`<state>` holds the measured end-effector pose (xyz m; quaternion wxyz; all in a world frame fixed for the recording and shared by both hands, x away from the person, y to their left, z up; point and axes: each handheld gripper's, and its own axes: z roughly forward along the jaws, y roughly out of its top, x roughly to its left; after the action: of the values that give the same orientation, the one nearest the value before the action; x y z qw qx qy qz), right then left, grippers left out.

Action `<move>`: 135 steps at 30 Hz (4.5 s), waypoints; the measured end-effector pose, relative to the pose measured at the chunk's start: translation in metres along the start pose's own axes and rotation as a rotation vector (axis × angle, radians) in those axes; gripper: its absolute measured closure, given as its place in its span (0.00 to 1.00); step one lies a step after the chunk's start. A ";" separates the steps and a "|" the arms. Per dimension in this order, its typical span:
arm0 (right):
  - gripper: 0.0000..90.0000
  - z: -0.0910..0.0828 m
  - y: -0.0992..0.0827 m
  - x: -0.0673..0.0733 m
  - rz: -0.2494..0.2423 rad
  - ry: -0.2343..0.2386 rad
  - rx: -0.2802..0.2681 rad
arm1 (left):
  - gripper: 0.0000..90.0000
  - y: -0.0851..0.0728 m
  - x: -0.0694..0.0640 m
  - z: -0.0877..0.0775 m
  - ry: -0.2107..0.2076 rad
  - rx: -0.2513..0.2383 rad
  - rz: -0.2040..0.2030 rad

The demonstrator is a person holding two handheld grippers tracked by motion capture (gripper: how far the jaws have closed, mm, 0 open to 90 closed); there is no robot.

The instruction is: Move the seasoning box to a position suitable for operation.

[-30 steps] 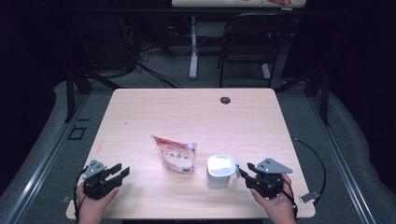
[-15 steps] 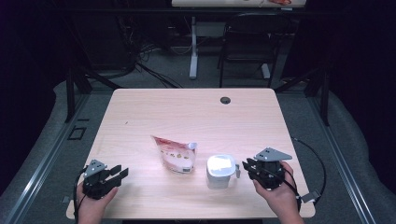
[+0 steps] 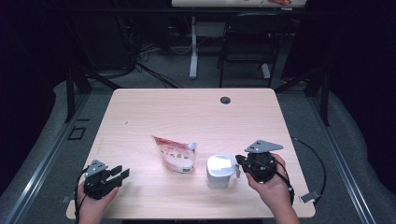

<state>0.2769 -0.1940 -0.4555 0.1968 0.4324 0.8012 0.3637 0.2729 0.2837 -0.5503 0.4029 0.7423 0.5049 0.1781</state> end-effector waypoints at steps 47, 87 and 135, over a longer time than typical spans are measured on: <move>1.00 0.014 -0.010 -0.004 0.075 0.070 -0.011 | 0.63 -0.001 0.000 0.002 -0.005 0.008 -0.004; 1.00 0.014 -0.015 -0.009 0.120 0.087 -0.021 | 0.63 -0.001 0.000 0.003 -0.007 0.009 -0.004; 1.00 0.022 -0.028 -0.025 0.254 0.143 -0.017 | 0.63 -0.001 0.000 0.003 -0.008 0.008 -0.005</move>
<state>0.2891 -0.2162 -0.4910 0.0951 0.5018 0.7489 0.4223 0.2741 0.2830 -0.5527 0.4025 0.7435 0.5056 0.1722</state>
